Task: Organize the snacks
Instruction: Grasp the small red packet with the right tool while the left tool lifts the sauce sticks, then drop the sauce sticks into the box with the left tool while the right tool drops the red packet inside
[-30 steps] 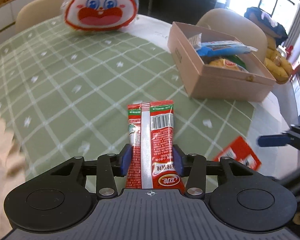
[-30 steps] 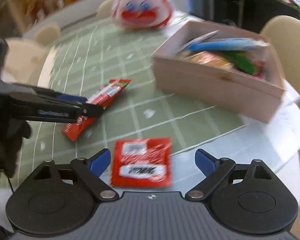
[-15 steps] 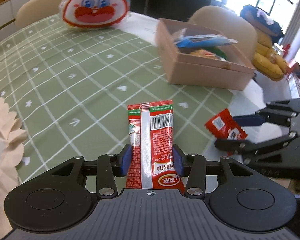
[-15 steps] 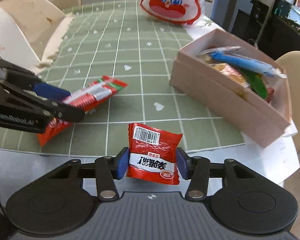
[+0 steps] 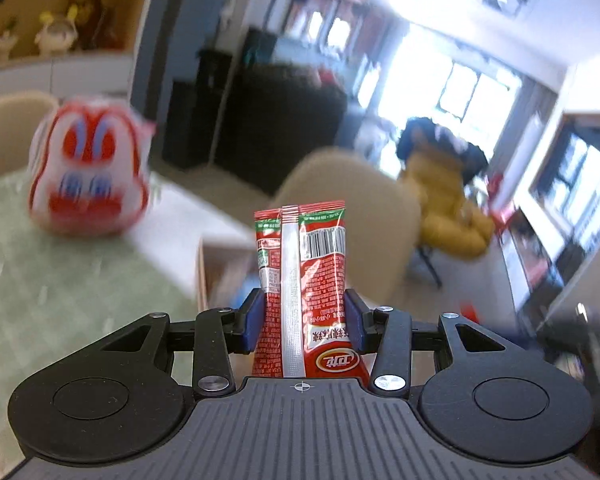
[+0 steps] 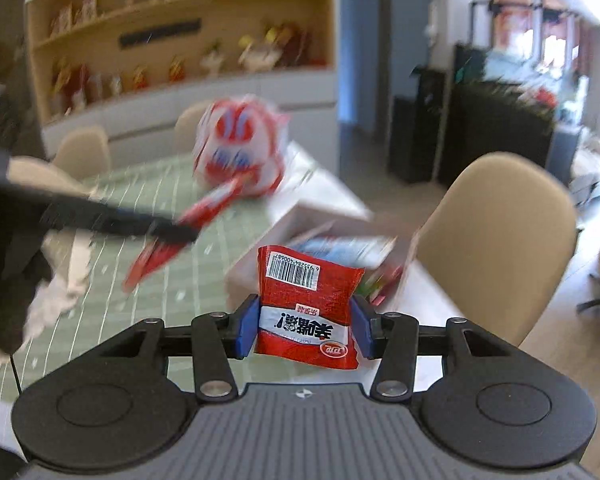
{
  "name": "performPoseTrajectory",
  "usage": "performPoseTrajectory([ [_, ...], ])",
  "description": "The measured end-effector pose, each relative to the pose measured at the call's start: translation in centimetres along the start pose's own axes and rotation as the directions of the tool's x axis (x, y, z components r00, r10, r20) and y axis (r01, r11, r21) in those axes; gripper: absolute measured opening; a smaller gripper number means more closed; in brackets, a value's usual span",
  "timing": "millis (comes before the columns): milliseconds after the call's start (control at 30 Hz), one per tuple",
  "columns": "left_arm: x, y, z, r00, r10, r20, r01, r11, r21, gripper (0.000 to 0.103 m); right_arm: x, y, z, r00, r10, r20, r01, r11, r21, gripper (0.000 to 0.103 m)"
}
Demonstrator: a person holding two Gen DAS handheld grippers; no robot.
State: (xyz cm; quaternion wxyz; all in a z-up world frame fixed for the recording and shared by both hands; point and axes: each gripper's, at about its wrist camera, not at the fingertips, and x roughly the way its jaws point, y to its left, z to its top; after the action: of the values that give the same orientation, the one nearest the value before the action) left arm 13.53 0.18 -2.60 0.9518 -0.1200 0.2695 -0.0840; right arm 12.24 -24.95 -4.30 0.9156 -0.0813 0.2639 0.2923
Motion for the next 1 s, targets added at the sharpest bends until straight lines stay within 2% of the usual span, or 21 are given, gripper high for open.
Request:
performPoseTrajectory([
  [67, 2.9, 0.0, 2.0, 1.0, 0.004, 0.008, -0.004, 1.0, -0.03, 0.047, -0.2, -0.7, 0.1, 0.999, -0.032, 0.012, 0.032, 0.999, 0.017, 0.048],
  [167, 8.4, 0.4, 3.2, 0.998, -0.014, -0.057, 0.009, 0.996, -0.085, 0.048, 0.1, -1.6, -0.4, 0.998, -0.066, -0.01, 0.066, 0.996, 0.056, 0.048],
  [233, 12.1, 1.3, 2.7, 0.992, -0.029, -0.121, 0.012, 0.989, -0.145, 0.048, 0.3, -2.1, -1.1, 0.996, -0.086, -0.03, 0.088, 0.993, 0.075, 0.048],
  [333, 17.1, 3.5, 0.5, 0.968, -0.127, -0.216, 0.074, 0.969, -0.235, 0.051, 1.2, -2.8, -1.9, 0.991, -0.113, -0.067, 0.12, 0.988, 0.101, 0.048],
  [400, 18.7, 4.5, -0.7, 0.968, -0.101, -0.232, 0.042, 0.969, -0.245, 0.052, 1.7, -3.3, -2.2, 0.987, -0.132, -0.092, 0.143, 0.983, 0.117, 0.048],
  [467, 18.8, 5.0, -1.3, 0.974, -0.079, -0.213, 0.025, 0.969, -0.246, 0.053, 2.7, -3.4, -2.0, 0.983, -0.15, -0.107, 0.163, 0.979, 0.122, 0.048],
  [600, 17.0, 5.4, -0.2, 0.98, -0.127, -0.154, 0.082, 0.961, -0.266, 0.054, 4.4, -3.9, -0.7, 0.984, -0.142, -0.104, 0.155, 0.978, 0.138, 0.048],
  [700, 14.0, 5.4, 1.1, 0.988, -0.132, -0.074, 0.111, 0.965, -0.239, 0.053, 6.3, -3.9, 1.3, 0.99, -0.121, -0.077, 0.131, 0.98, 0.147, 0.048],
  [833, 10.6, 4.9, 1.4, 0.994, -0.109, -0.033, 0.101, 0.978, -0.18, 0.053, 10.4, -4.2, 4.9, 0.997, -0.062, -0.052, 0.071, 0.981, 0.183, 0.048],
  [933, 8.5, 4.6, 0.2, 0.997, -0.071, -0.03, 0.065, 0.987, -0.149, 0.052, 13.7, -4.8, 6.9, 0.997, -0.035, -0.063, 0.048, 0.972, 0.228, 0.049],
  [967, 8.0, 4.4, -0.3, 0.998, -0.051, -0.025, 0.047, 0.99, -0.133, 0.051, 14.8, -5.0, 7.4, 0.998, -0.019, -0.054, 0.031, 0.969, 0.245, 0.051],
  [1000, 7.2, 4.1, -0.9, 1.0, -0.018, -0.014, 0.017, 0.994, -0.112, 0.051, 15.6, -5.1, 7.7, 0.999, -0.01, -0.053, 0.024, 0.966, 0.259, 0.059],
])
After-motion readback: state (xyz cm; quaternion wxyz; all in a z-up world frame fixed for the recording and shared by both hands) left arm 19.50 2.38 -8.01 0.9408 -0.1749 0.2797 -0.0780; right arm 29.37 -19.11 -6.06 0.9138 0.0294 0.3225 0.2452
